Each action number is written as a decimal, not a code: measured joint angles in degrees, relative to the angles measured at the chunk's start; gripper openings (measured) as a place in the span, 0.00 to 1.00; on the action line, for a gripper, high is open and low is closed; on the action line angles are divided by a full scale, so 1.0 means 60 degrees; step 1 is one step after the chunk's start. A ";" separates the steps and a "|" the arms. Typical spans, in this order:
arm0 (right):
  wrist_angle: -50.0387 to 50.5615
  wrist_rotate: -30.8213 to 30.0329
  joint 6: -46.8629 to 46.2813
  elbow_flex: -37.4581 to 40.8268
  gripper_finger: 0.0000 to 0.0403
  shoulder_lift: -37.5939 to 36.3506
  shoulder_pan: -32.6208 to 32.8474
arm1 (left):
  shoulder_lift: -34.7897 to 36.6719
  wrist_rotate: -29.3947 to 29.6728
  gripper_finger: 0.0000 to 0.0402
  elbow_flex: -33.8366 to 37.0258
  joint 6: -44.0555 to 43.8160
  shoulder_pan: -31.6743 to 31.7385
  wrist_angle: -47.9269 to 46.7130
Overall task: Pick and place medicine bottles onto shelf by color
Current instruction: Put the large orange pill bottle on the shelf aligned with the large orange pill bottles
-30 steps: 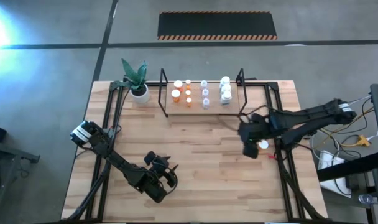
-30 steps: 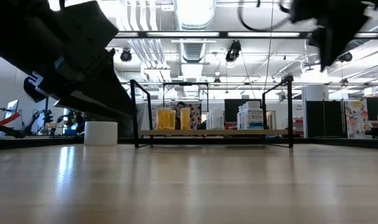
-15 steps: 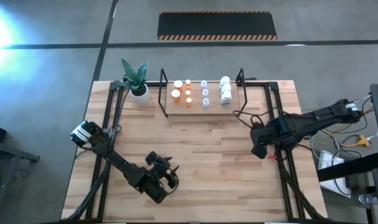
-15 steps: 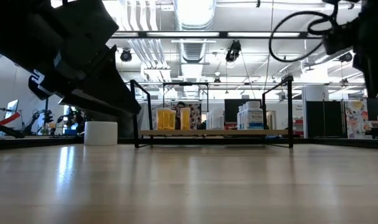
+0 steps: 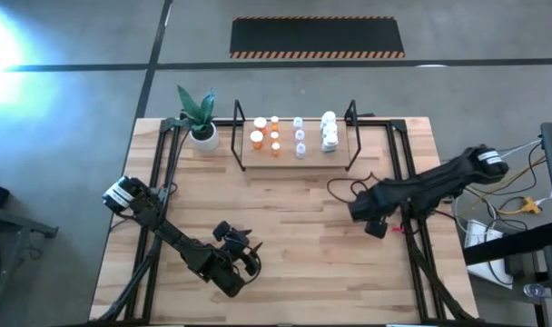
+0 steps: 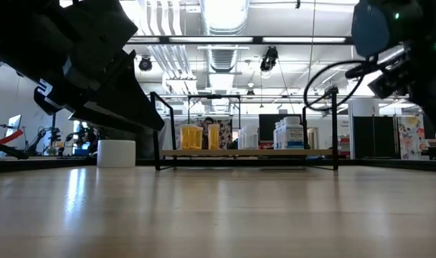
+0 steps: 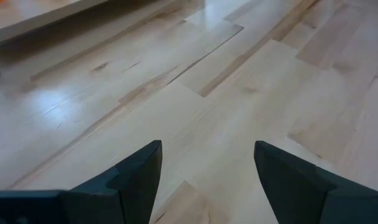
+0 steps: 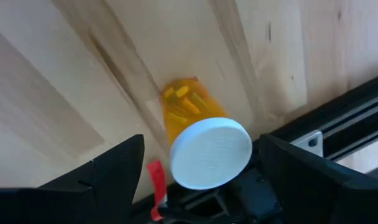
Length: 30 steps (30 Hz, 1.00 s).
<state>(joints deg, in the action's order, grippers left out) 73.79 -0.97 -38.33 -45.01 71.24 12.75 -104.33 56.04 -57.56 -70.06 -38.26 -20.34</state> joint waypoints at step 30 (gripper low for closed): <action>-0.2754 0.1169 0.1904 -0.1433 0.40 0.1623 0.0161 | 0.0000 -0.0007 0.59 -0.0005 0.0011 0.0004 0.0143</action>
<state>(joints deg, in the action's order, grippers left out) 57.26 6.04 -26.91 -53.61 80.98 13.72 -104.33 55.99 -57.59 -70.00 -38.24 -19.48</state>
